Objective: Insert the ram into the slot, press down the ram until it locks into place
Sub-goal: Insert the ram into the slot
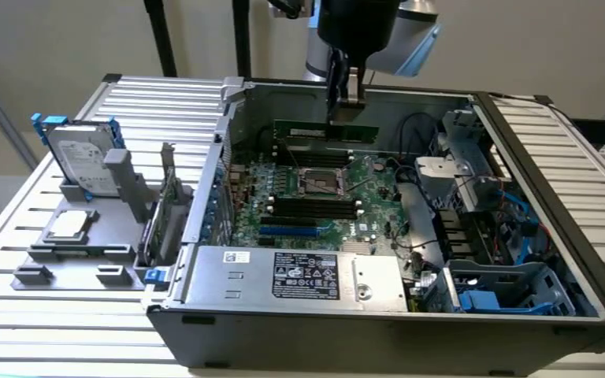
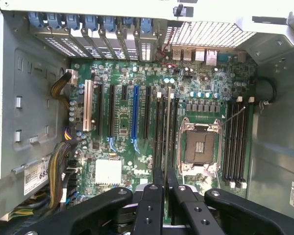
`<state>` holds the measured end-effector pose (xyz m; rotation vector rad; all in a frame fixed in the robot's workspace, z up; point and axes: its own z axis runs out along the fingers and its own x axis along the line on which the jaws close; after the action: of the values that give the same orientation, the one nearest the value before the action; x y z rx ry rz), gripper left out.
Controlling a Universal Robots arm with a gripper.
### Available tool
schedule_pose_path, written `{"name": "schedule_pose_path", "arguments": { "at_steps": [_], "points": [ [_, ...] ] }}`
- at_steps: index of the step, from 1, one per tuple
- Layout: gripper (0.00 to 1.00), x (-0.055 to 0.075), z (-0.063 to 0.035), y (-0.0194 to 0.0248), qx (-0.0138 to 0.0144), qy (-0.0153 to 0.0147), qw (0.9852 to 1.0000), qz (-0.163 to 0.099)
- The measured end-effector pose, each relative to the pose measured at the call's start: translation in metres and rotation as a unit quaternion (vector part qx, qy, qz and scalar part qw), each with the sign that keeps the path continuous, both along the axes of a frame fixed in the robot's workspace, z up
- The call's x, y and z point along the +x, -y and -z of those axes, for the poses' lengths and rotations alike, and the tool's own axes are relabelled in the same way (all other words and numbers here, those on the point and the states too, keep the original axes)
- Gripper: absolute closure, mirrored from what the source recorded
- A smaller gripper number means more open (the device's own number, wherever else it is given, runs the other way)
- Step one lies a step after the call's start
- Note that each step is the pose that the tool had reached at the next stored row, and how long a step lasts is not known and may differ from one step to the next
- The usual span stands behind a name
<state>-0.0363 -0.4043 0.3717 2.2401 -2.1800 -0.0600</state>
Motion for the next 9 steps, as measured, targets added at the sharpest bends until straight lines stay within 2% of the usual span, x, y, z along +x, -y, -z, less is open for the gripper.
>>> {"name": "schedule_pose_path", "arguments": {
  "at_steps": [9],
  "points": [
    [0.86,0.000,0.0164,0.0074,0.0000,0.0001,1.0000,0.000]
  ]
}}
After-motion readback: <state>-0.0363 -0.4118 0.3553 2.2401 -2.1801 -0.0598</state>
